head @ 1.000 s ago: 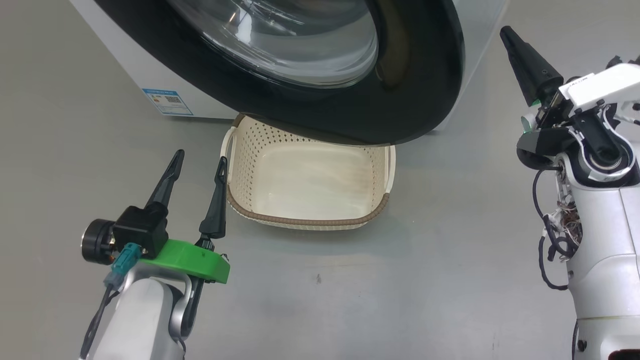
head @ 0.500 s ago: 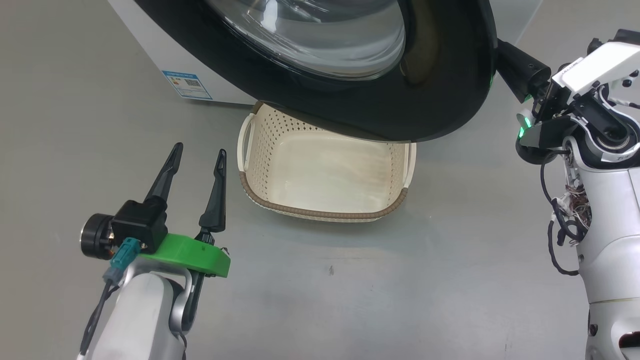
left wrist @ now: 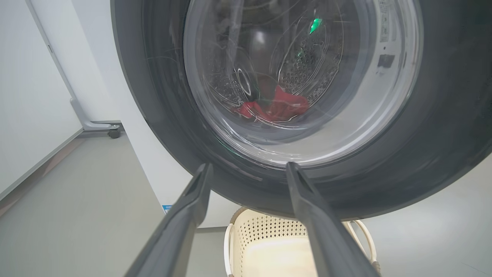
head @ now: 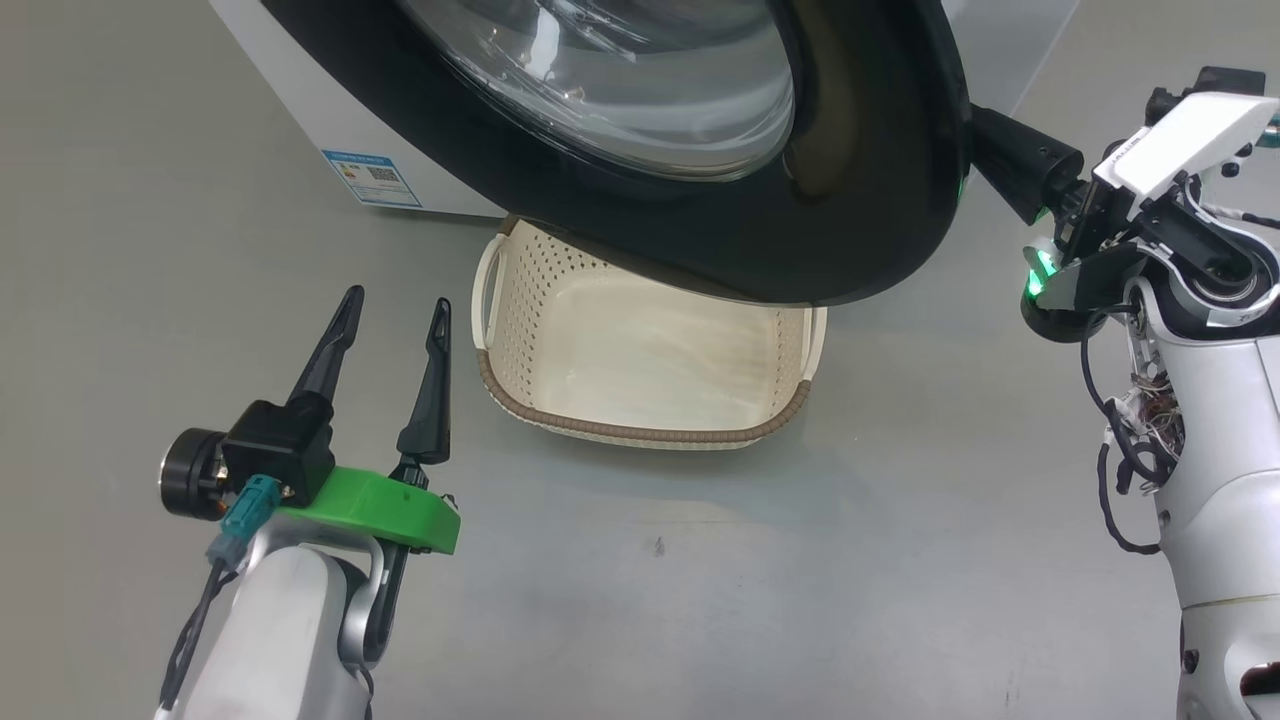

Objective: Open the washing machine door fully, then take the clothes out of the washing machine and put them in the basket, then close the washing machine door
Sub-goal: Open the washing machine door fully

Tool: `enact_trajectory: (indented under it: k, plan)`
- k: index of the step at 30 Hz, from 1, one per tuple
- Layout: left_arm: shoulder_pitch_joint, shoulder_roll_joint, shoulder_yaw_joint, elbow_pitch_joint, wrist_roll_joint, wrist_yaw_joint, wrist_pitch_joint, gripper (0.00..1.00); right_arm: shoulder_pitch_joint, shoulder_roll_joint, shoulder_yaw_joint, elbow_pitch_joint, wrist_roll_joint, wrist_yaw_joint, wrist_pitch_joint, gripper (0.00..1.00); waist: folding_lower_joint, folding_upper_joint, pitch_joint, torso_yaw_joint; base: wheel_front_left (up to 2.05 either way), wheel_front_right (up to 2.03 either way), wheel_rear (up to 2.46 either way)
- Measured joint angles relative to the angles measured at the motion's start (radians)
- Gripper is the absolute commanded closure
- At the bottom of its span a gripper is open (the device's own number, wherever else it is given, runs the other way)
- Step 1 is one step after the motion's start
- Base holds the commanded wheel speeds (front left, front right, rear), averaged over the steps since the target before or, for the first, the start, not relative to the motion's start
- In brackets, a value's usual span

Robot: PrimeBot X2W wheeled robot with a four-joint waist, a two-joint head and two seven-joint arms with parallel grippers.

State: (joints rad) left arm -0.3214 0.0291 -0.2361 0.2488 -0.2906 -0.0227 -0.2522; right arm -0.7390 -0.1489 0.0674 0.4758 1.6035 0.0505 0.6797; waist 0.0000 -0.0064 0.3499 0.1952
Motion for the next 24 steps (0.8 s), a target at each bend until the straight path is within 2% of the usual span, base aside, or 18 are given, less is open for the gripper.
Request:
enact_trajectory:
  k: [24]
  plan:
    - [0.007,0.0,0.005,0.02,0.003,0.003,0.0,0.0,0.107,0.042,0.089,-0.03,0.053,0.04,0.146,1.0,0.0,0.0,-0.051,-0.018,0.0,0.0,0.0]
